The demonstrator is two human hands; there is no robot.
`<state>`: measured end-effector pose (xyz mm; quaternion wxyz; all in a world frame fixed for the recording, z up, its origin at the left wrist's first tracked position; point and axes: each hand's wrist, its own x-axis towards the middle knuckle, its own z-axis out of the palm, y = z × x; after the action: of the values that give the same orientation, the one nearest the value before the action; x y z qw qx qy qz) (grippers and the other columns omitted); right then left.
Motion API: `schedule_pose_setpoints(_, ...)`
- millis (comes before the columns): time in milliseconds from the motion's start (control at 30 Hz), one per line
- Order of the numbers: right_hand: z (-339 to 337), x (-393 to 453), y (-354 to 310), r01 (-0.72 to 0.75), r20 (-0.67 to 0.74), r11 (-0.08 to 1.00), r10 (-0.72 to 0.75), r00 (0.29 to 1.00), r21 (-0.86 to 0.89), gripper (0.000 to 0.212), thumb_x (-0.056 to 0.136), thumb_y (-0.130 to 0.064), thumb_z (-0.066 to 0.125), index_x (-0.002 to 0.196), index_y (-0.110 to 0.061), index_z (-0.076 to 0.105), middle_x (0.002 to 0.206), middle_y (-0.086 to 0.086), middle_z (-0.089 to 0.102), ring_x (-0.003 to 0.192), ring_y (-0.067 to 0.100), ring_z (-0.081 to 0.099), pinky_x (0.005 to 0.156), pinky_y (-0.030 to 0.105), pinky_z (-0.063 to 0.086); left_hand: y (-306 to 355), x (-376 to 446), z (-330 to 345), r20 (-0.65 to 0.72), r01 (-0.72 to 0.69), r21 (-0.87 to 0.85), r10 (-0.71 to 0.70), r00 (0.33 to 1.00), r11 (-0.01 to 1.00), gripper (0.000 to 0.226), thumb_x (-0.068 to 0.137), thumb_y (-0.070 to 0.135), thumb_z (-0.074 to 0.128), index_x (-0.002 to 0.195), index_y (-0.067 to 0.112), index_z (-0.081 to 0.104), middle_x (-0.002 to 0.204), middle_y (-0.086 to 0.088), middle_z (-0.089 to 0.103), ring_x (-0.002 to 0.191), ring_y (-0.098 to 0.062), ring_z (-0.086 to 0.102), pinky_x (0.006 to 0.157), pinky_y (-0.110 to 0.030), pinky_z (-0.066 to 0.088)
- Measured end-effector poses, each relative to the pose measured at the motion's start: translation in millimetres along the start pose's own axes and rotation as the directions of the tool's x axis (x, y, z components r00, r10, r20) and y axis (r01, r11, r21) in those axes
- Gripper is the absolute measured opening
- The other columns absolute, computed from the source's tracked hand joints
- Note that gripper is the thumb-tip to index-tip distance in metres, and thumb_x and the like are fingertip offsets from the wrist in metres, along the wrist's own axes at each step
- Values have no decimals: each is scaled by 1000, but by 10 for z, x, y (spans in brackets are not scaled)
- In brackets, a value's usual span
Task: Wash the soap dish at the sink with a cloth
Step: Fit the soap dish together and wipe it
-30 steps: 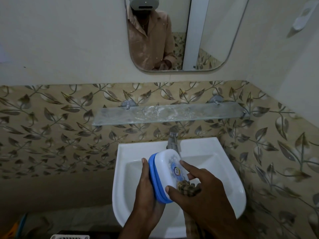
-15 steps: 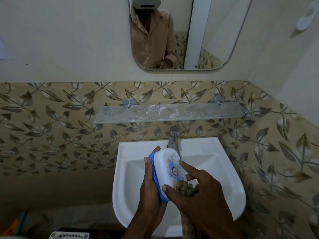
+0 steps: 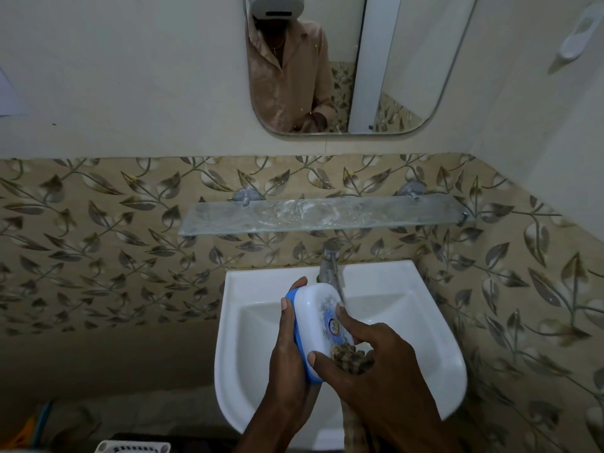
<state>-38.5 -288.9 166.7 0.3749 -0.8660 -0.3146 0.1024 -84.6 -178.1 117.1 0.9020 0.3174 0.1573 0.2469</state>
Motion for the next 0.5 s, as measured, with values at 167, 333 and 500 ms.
schedule_pose_setpoints(167, -15, -3, -6, -21, -21, 995, 23, 1000, 93, 87, 62, -55, 82, 140, -37, 48, 89, -30, 49, 83, -9, 56, 70, -10, 38, 16, 8, -19, -16, -28, -23, 27, 999, 999, 43, 95, 41, 40, 131, 32, 62, 122, -4, 75, 110, -26, 72, 76, -37, 63)
schedule_pose_setpoints(333, -19, 5, -23, -14, -13, 996, 15, 1000, 87, 87, 62, -57, 82, 139, -40, 46, 88, -32, 47, 84, -7, 57, 69, -8, 39, -22, 42, -73, -32, -31, -75, 29, 999, 997, 44, 99, 43, 36, 108, 41, 79, 113, -2, 78, 102, -25, 75, 71, -37, 63)
schedule_pose_setpoints(500, -22, 19, 6, -17, -28, 994, 20, 999, 107, 86, 61, -57, 82, 138, -41, 48, 90, -29, 50, 86, -6, 56, 70, -7, 41, -11, 40, -83, -1, -19, -146, 19, 1000, 989, 42, 89, 47, 44, 112, 36, 78, 119, -8, 76, 105, -31, 74, 72, -43, 63)
